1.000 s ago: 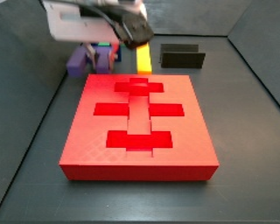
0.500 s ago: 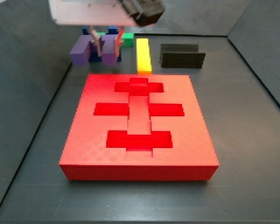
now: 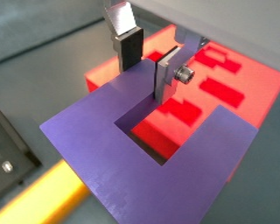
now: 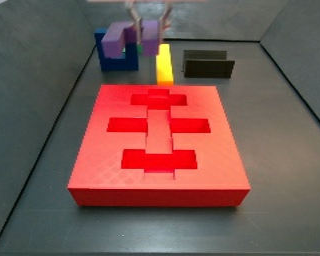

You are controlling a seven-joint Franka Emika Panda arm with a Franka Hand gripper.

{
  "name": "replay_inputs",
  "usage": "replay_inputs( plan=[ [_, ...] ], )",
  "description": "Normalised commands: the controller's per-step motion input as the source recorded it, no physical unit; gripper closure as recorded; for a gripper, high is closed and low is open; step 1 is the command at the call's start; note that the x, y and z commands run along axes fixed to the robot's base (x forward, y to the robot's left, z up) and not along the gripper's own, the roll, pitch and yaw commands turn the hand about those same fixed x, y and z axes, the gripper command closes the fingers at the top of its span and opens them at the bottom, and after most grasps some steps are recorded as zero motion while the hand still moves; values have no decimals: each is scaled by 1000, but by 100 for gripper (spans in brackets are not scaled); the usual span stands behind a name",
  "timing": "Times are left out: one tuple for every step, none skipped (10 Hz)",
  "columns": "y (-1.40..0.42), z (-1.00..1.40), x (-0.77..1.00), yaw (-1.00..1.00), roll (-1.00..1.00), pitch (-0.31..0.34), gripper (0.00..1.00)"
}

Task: Pick up the purple object. Move up. Place the purple object on the fixture. Regrasp the purple object. Move to above the board. Insert the purple object.
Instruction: Place the purple object on the fixture.

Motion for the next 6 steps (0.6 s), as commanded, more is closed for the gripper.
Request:
replay_inputs(
  plan=[
    [-103,843,734,0,0,277,100],
    [-51,826,840,0,-9,326,100],
    [-17,791,831,0,-40,263,100],
    [-51,600,806,0,-274,109,100],
    [-9,480,820,-40,-471,0,100],
    [0,363,720,-86,-691,-117,100]
  ],
)
